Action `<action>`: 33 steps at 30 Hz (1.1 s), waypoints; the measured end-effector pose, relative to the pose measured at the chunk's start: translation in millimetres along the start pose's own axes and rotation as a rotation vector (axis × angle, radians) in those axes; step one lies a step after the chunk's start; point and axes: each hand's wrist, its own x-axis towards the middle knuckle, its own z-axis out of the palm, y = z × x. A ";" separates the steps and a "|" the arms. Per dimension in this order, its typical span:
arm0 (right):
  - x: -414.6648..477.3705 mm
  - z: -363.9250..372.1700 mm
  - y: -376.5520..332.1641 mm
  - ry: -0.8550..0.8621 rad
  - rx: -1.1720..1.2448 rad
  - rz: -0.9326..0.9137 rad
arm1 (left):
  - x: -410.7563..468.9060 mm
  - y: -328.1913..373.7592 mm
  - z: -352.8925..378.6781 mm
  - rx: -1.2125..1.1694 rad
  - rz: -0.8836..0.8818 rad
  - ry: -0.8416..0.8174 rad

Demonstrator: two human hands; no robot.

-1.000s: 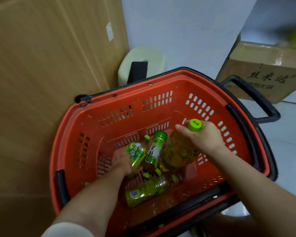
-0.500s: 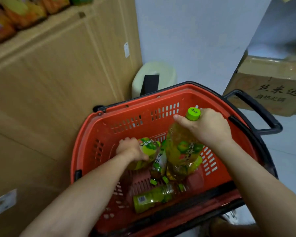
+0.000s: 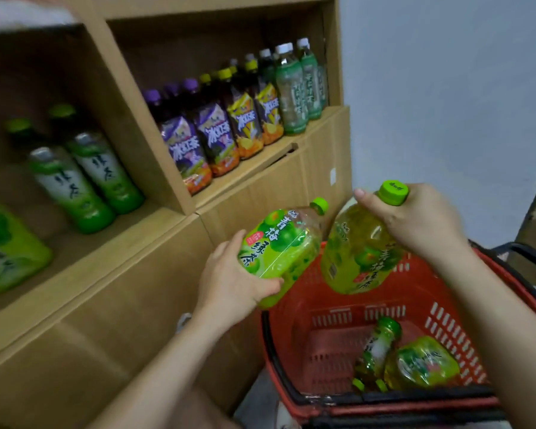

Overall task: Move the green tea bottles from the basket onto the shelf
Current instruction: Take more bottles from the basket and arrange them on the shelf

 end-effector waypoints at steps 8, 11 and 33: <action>-14.1 30.4 -146.9 -0.123 0.258 -0.244 | -69.3 -44.9 -136.0 -0.233 -0.091 0.332; -24.5 45.4 -219.2 -0.150 0.290 -0.362 | -86.3 -68.9 -187.2 -0.111 -0.135 0.399; -100.4 176.7 -391.8 -0.466 0.052 -0.535 | -116.2 -188.8 -243.1 -0.145 -0.477 0.647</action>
